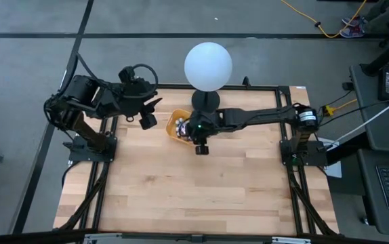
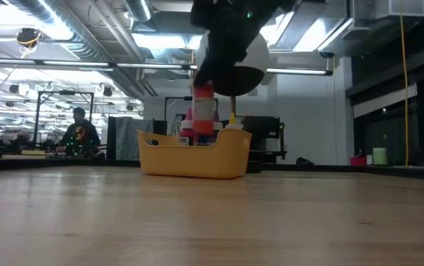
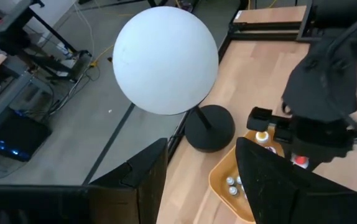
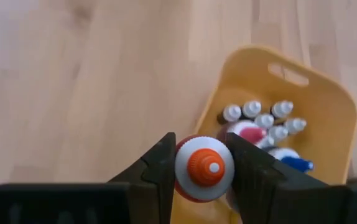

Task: Pick & Place food coloring
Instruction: Put the large orange food coloring bottle into the yellow bin

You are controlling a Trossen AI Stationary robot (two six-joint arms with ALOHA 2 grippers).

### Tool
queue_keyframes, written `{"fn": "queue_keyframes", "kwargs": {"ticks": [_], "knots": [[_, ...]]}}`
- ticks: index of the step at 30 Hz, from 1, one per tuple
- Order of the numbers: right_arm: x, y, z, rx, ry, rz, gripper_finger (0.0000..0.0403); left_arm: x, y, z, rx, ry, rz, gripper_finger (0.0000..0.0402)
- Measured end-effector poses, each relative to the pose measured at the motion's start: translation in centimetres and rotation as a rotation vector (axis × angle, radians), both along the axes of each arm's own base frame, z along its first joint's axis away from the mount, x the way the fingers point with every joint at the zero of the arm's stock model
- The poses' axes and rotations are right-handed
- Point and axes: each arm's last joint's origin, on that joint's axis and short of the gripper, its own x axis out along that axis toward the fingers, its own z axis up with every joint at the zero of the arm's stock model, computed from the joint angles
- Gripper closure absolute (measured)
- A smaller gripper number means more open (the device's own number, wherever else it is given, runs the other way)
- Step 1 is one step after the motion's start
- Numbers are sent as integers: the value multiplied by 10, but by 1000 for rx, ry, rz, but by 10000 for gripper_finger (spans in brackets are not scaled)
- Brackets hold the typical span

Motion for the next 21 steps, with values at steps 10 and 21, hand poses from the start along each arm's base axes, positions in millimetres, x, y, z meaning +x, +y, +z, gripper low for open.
{"fn": "queue_keyframes", "kwargs": {"ticks": [10,21], "knots": [[8,-6,-23,-20,59,-26,278,0,0,0,2,0,-1,217],[9,-12,-43,9,89,-50,277,0,0,0,-3,1,-5,217]]}}
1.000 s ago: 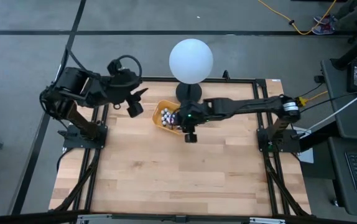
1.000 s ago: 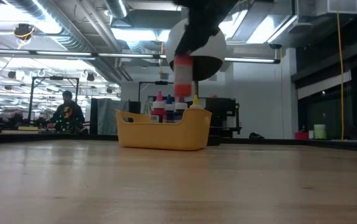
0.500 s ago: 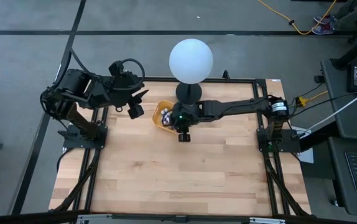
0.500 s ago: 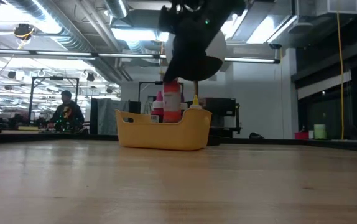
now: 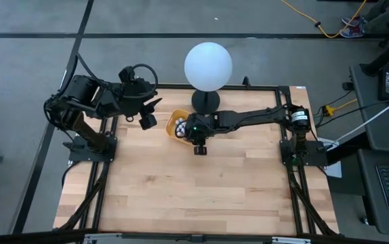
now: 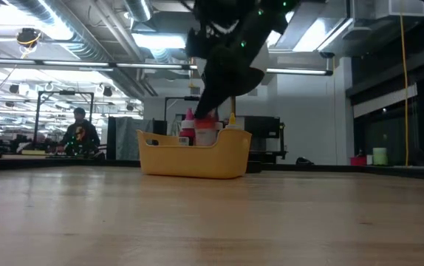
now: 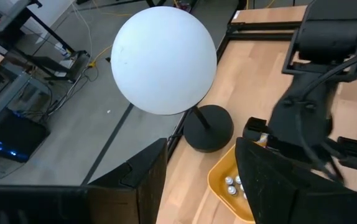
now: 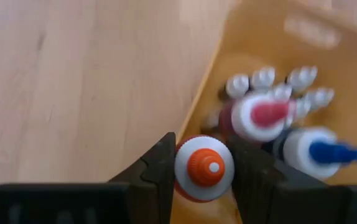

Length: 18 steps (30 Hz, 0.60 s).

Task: Pick & Place food coloring
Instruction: Put the large orange food coloring bottle into the yellow bin, then return to Home Position

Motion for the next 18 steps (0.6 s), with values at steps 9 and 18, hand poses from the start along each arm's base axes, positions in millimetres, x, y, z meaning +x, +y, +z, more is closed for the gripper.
{"fn": "queue_keyframes", "kwargs": {"ticks": [9,18], "knots": [[-6,-6,-16,91,30,-29,247,0,0,0,0,0,-1,217],[-2,-6,-13,104,-23,-50,204,0,0,0,-1,0,0,217]]}}
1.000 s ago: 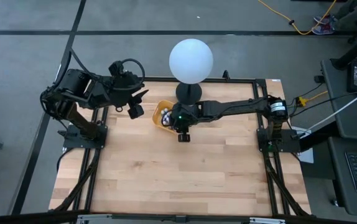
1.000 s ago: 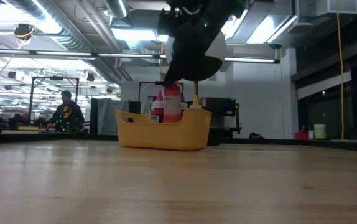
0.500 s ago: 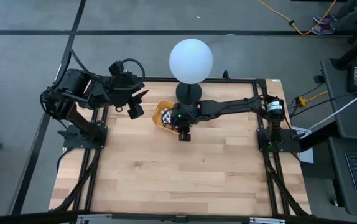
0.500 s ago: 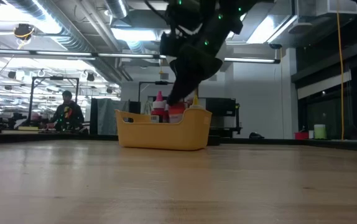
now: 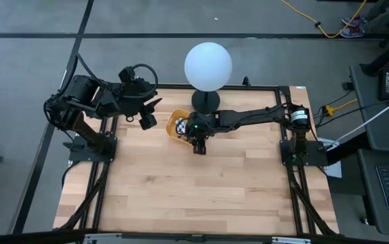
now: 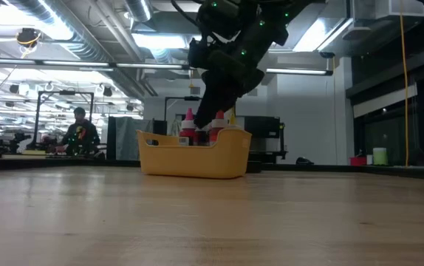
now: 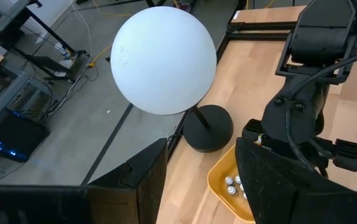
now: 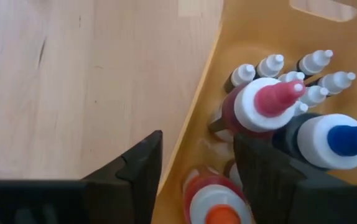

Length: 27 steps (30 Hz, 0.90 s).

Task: Pick & Place food coloring
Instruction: Return to Home Position

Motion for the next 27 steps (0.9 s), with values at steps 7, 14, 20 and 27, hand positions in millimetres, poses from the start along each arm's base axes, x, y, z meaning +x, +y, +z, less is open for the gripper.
{"fn": "queue_keyframes", "kwargs": {"ticks": [7,14,20,27], "knots": [[-6,8,36,-13,-88,15,194,0,0,0,12,8,-6,217],[-45,21,126,-182,-323,-22,193,-47,-2,17,-36,-120,-38,221],[-117,1,150,-228,-452,-138,232,-112,-1,-19,-148,-198,-41,302],[-190,1,101,-186,-661,-211,376,-89,-23,-159,-352,-502,-293,398]]}}
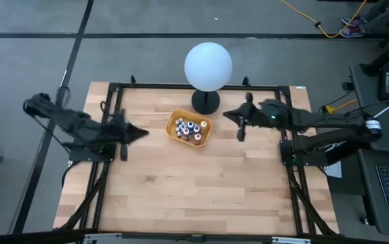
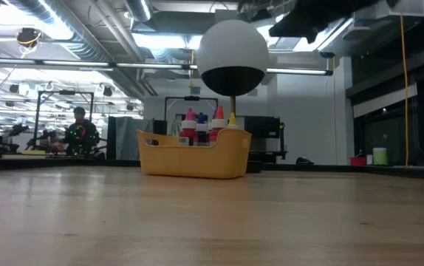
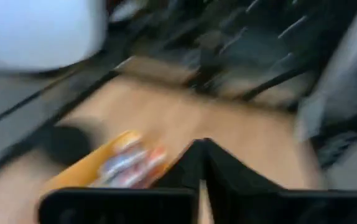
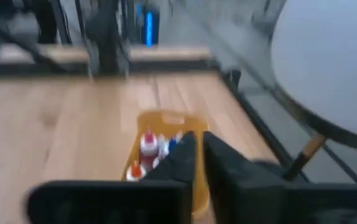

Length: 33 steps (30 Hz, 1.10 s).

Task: Pick & Place food coloring
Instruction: Return to Home Position

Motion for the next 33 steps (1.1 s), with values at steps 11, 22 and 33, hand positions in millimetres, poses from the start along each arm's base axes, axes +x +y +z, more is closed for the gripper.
{"fn": "queue_keyframes", "kwargs": {"ticks": [11,22,33], "knots": [[-16,5,-4,-49,-191,39,396,-4,62,-110,-122,-349,-103,399],[-16,8,-5,44,-202,83,396,-41,59,-149,-52,-406,-54,400],[-16,10,-14,75,-198,107,396,-31,56,-186,35,-250,-97,399]]}}
